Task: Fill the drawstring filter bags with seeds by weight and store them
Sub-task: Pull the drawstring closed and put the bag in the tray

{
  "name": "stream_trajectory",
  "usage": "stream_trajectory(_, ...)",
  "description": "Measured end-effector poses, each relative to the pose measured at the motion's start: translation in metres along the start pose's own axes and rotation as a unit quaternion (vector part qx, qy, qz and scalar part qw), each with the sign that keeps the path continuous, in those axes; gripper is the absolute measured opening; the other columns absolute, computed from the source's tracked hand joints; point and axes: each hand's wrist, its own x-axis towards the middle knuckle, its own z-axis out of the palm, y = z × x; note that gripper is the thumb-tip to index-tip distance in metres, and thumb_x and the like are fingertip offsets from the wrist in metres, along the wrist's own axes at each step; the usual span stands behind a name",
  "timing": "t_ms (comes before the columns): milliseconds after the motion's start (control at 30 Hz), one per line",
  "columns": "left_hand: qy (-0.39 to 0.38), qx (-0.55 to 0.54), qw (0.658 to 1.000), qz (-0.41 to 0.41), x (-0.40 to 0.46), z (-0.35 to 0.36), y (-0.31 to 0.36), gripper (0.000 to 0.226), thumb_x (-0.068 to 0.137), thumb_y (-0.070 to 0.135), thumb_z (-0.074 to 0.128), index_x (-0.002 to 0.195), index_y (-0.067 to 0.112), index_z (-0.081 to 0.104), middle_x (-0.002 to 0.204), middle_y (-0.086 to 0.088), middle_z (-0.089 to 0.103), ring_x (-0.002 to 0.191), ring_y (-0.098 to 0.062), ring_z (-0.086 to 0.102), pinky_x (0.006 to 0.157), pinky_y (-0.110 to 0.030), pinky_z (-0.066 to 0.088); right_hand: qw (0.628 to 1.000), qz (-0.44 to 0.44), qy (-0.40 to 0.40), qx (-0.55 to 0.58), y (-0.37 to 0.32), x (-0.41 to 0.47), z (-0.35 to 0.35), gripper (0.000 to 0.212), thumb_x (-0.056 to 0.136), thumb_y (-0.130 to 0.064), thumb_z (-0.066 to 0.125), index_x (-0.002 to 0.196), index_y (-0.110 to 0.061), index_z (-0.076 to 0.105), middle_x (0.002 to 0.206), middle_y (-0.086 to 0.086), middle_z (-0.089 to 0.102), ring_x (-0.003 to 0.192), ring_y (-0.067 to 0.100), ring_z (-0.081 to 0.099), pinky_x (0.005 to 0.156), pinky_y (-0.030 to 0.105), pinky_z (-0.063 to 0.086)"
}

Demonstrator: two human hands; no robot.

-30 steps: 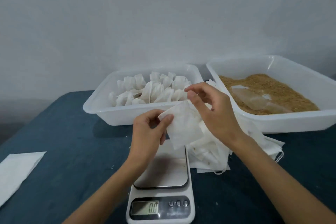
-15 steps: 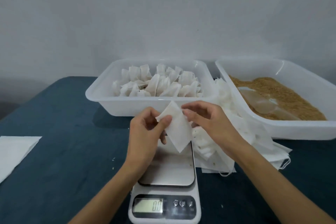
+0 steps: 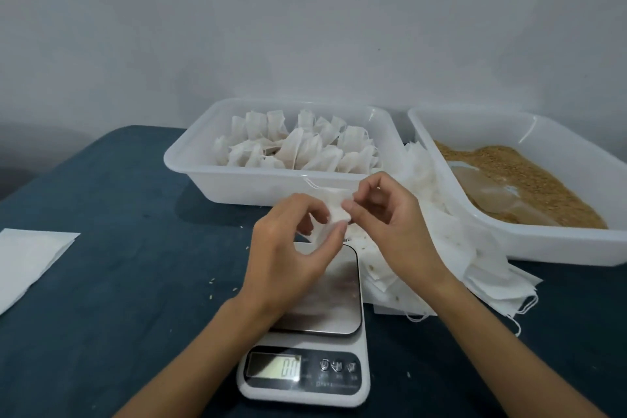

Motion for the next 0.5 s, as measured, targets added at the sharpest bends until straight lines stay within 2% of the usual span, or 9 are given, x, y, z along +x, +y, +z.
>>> stream_trajectory(67, -0.005, -0.043, 0.999, -0.031, 0.0012, -0.0005, 0.0049, 0.015, 0.089, 0.023, 0.078, 0.086, 0.015, 0.066, 0.08, 0.01, 0.065, 0.075, -0.017, 0.065, 0.071, -0.029, 0.054, 1.0, -0.021, -0.001, -0.001, -0.002, -0.0006, 0.0002, 0.017, 0.092, -0.005, 0.07, 0.086, -0.009, 0.055, 0.076, 0.001, 0.06, 0.074, 0.013, 0.06, 0.071, 0.025, 0.053)
stream_trajectory(200, -0.031, -0.116, 0.984, -0.129, 0.0037, -0.0006, 0.002, 0.013, 0.097, 0.01, 0.072, 0.084, 0.012, 0.069, 0.078, 0.008, 0.067, 0.077, -0.015, 0.065, 0.076, -0.034, 0.056, 0.998, -0.05, -0.003, -0.024, -0.0029, -0.0037, 0.0025, 0.018, 0.091, -0.003, 0.071, 0.083, -0.014, 0.058, 0.075, 0.0, 0.064, 0.074, 0.017, 0.065, 0.073, 0.023, 0.053)
stream_trajectory(300, -0.018, -0.178, 0.964, -0.197, 0.0056, -0.0023, -0.0009, 0.019, 0.101, 0.014, 0.067, 0.083, 0.015, 0.069, 0.073, 0.004, 0.067, 0.071, -0.019, 0.066, 0.073, -0.034, 0.057, 0.989, -0.088, 0.007, -0.119, -0.0002, -0.0051, 0.0038, 0.018, 0.092, 0.0, 0.068, 0.086, -0.017, 0.064, 0.079, -0.005, 0.066, 0.078, 0.016, 0.066, 0.077, 0.027, 0.054)
stream_trajectory(400, 0.0, -0.199, 0.958, -0.207, 0.007, -0.0036, 0.0005, 0.019, 0.102, 0.018, 0.066, 0.083, 0.018, 0.068, 0.072, 0.006, 0.065, 0.067, -0.017, 0.063, 0.069, -0.033, 0.056, 0.968, -0.142, 0.012, -0.204, 0.0031, -0.0064, 0.0049, 0.018, 0.096, -0.001, 0.064, 0.101, -0.015, 0.075, 0.094, -0.009, 0.071, 0.092, 0.014, 0.068, 0.081, 0.024, 0.053)
stream_trajectory(500, -0.019, -0.193, 0.963, -0.185, 0.0058, -0.0024, 0.0005, 0.014, 0.101, 0.021, 0.067, 0.088, 0.017, 0.07, 0.082, 0.003, 0.066, 0.076, -0.021, 0.063, 0.075, -0.05, 0.056, 0.983, -0.089, 0.002, -0.159, 0.0023, -0.0074, 0.0068, 0.016, 0.098, -0.024, 0.066, 0.11, -0.022, 0.076, 0.103, -0.01, 0.072, 0.099, 0.015, 0.069, 0.084, 0.023, 0.054)
